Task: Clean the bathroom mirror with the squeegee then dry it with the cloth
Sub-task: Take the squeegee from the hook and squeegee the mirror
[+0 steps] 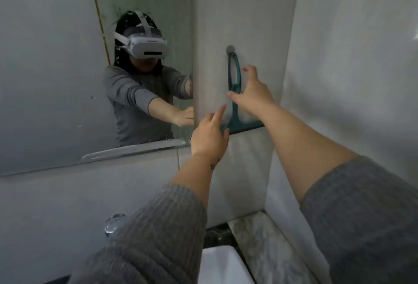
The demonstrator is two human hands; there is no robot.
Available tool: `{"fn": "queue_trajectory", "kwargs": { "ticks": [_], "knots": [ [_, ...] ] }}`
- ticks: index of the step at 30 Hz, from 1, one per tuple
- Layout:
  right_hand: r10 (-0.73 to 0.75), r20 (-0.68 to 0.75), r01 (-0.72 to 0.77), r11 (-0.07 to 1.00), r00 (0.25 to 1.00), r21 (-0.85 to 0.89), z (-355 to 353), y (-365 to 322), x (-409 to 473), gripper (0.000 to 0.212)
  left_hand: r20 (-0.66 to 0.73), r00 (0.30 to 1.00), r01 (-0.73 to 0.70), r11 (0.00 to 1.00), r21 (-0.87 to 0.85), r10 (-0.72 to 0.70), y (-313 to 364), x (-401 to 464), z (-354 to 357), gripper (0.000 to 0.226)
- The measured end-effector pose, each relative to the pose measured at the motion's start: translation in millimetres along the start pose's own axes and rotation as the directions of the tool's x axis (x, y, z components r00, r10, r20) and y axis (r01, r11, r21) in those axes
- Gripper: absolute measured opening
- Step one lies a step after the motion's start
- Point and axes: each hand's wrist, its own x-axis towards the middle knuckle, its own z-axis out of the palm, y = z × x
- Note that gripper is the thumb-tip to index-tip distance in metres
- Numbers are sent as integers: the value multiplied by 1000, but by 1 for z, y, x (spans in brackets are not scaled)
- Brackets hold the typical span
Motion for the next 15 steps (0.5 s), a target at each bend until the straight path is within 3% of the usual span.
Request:
{"fn": "queue_trajectory", "kwargs": {
  "ticks": [6,10,15],
  "knots": [
    [-46,-125,67,984,991,168,20,4,9,73,-3,1000,-25,981,190,26,-3,0,25,65],
    [-47,-161,77,980,986,186,15,4,10,68,-42,999,-5,980,201,14,5,-3,28,57],
    [26,-152,14,967,988,256,-15,-14,2,66,-311,947,-26,982,185,83,22,-7,26,47]
  ]
}}
